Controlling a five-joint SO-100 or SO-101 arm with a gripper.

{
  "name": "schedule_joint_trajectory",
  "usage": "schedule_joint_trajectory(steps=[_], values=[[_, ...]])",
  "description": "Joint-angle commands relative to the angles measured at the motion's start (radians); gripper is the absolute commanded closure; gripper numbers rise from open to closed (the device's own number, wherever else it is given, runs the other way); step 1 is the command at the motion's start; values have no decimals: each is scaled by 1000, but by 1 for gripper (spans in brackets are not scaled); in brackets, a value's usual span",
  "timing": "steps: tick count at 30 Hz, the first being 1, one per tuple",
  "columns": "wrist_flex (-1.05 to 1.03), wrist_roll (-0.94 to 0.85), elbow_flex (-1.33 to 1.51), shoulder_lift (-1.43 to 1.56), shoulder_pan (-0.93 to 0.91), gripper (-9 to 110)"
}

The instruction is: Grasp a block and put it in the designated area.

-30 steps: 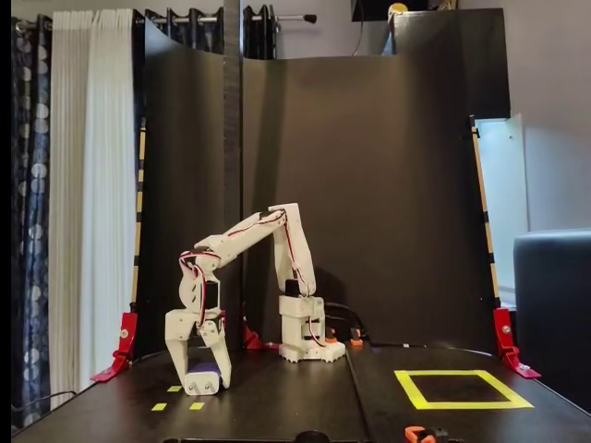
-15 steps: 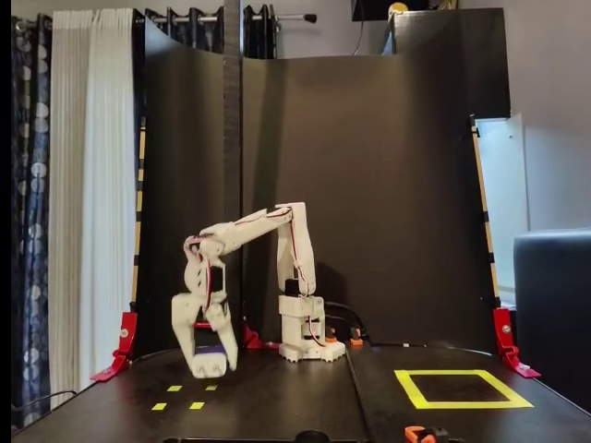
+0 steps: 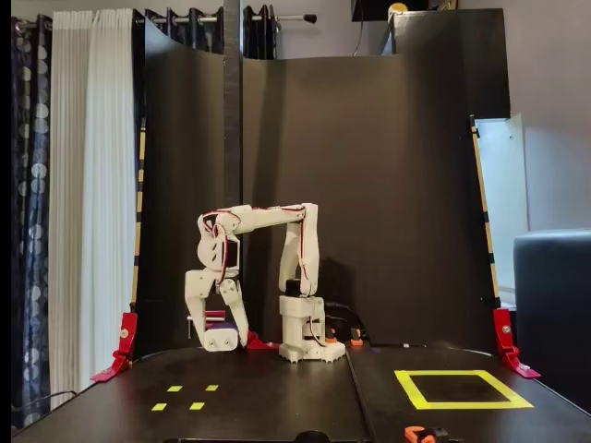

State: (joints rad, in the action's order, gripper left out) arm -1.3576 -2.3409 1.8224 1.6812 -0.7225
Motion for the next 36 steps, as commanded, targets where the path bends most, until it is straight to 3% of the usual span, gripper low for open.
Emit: schedule_joint_trajectory(steps=[1, 36], values=[[12, 69, -3, 44, 51, 83], [100, 1101, 17, 20, 1023, 83]])
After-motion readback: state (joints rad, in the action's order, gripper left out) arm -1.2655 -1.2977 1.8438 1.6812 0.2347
